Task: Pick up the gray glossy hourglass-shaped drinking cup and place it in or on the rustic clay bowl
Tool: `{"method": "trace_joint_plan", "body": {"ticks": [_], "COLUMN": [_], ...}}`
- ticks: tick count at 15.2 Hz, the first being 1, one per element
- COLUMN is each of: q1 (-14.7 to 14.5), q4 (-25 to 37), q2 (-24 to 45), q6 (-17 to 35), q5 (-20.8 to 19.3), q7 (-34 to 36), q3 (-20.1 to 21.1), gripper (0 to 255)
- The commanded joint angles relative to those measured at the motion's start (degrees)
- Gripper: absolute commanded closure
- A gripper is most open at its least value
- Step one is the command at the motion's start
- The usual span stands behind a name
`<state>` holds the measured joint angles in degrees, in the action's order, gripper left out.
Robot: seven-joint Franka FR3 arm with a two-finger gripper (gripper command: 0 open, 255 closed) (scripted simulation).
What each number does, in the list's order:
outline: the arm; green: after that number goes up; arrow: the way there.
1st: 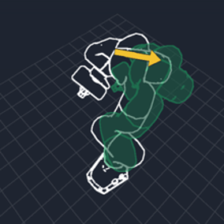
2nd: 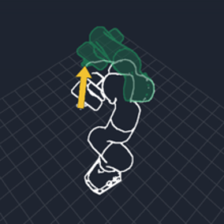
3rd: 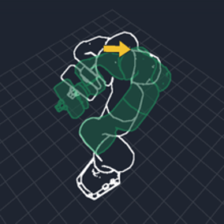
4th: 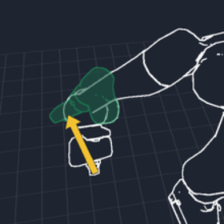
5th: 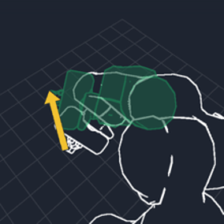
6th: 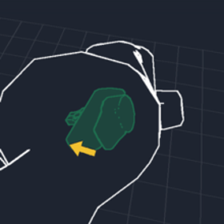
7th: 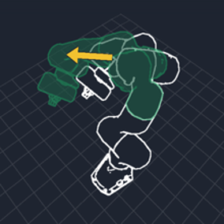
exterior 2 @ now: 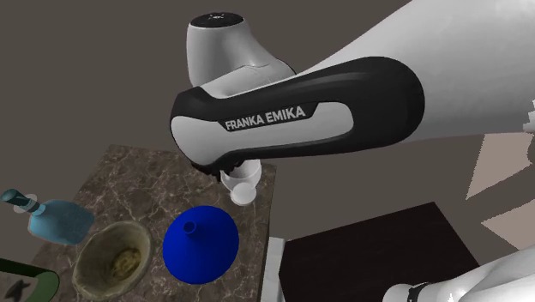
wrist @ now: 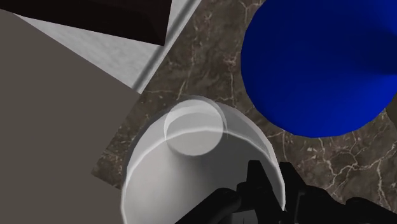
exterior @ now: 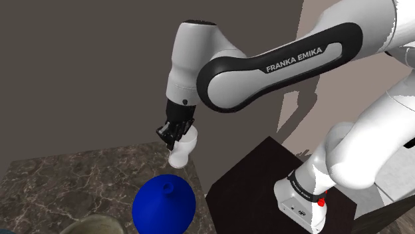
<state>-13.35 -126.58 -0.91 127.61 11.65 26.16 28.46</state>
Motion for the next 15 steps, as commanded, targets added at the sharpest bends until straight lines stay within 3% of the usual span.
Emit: {"method": "trace_joint_plan", "body": {"ticks": [1,15], "q1": [0.09,0.47], "q4": [0.76,7.62], "q2": [-0.85,-5.14], "q6": [-1.56,-12.38], "q5": [0.27,1.22], "q7": [-0.10,0.19], "q3": [-0.11,-0.89], "gripper": [255,255]}}
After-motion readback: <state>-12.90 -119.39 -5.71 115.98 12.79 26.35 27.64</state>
